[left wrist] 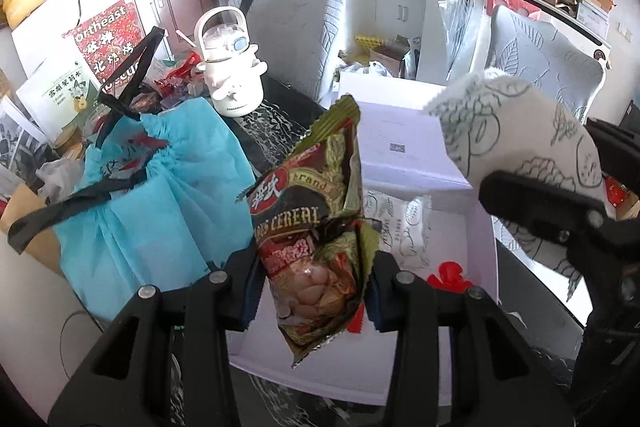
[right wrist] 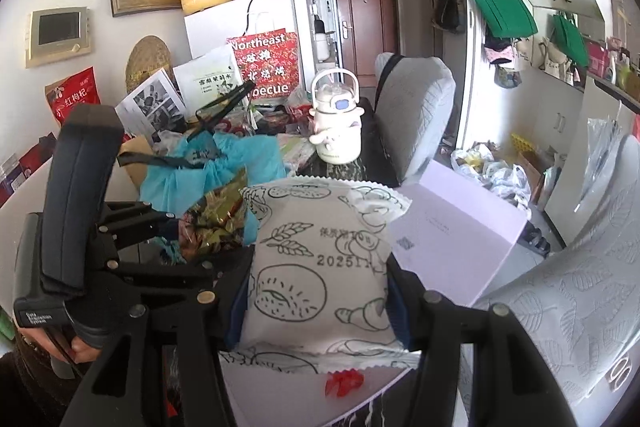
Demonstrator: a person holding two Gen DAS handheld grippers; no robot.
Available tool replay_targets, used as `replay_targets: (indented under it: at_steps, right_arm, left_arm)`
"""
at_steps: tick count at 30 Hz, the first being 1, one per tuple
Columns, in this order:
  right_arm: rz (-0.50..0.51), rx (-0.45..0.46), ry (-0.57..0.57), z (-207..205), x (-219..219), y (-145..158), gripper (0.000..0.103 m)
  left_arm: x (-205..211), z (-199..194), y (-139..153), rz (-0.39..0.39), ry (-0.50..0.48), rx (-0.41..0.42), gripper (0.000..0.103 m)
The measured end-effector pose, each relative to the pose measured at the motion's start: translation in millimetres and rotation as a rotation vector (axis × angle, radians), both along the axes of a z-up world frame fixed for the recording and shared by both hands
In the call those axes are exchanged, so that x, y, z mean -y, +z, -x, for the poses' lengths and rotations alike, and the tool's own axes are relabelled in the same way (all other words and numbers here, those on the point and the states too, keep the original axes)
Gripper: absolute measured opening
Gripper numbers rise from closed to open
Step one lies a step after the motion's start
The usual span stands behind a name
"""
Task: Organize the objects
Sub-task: 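Lower the cereal bag into the box and open the left gripper while the right gripper releases the pouch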
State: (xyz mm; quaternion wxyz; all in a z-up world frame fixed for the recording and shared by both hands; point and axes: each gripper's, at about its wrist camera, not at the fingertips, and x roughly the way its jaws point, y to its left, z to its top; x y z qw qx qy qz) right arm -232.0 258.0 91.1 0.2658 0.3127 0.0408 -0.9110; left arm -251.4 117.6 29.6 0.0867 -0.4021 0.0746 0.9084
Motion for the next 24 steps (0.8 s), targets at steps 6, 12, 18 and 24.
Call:
replay_targets:
  at_steps: [6, 12, 18, 24]
  right_arm:
    - [-0.036, 0.021, 0.018, 17, 6, -13, 0.057]
    - [-0.077, 0.088, 0.016, 32, 6, -35, 0.057]
    - [-0.093, 0.147, 0.014, 44, 7, -55, 0.057]
    - [-0.106, 0.206, 0.018, 53, 7, -73, 0.057]
  left_arm:
    - [-7, 10, -11, 0.012, -0.026, 0.025, 0.039]
    - [-18, 17, -29, 0.033, -0.042, 0.065, 0.039]
    - [-22, 26, -47, 0.036, -0.046, 0.111, 0.039]
    - [-25, 34, -64, 0.058, -0.042, 0.159, 0.039]
